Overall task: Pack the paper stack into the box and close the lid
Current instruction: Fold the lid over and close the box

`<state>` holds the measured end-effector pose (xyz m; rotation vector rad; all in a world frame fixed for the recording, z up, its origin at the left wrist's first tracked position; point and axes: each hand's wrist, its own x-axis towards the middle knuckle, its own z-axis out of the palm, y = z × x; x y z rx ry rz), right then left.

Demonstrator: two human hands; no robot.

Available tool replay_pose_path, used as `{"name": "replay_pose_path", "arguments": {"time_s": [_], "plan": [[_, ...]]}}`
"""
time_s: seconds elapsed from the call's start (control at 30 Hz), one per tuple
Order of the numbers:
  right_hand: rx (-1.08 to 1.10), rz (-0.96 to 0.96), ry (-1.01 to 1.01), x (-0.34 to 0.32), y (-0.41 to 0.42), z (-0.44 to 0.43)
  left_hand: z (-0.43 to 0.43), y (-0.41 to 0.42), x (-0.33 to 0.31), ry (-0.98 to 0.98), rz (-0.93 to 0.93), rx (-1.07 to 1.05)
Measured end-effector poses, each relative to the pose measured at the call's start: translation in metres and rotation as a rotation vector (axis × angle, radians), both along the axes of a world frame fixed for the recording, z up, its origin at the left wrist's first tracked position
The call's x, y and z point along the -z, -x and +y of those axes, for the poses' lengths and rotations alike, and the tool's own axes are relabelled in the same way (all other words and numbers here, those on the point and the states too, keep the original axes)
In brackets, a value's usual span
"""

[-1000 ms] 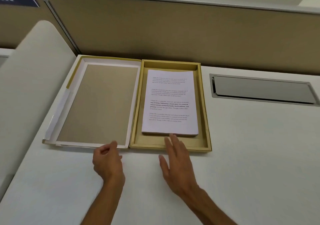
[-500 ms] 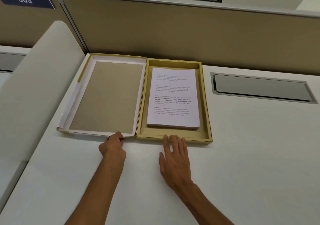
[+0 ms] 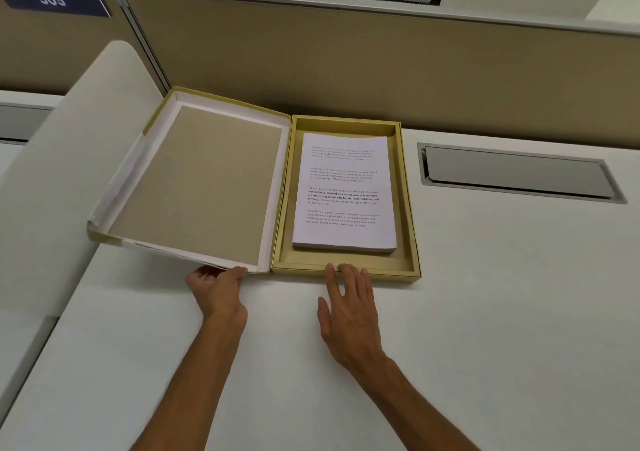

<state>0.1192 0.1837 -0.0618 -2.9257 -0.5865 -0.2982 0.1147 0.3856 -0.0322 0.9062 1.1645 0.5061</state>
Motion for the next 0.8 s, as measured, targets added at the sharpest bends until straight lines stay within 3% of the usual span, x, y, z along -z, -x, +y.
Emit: {"name": "replay_pose_path", "arguments": {"time_s": [0.23, 0.57, 0.7, 0.8], "plan": [[-0.006, -0.062, -0.023, 0.003, 0.001, 0.000, -0.031, 0.010, -0.007, -0.465, 0.085, 0.130], [-0.006, -0.076, -0.027, 0.004, 0.003, -0.002, -0.057, 0.006, -0.004, -0.892, 0.139, 0.402], [-0.029, 0.029, -0.214, 0.001, 0.002, -0.004, -0.062, 0.004, 0.000, -1.147, 0.225, 0.531], [0.011, 0.209, -0.475, -0.005, 0.000, -0.005, -0.069, 0.003, 0.001, -1.308, 0.319, 0.617]]}}
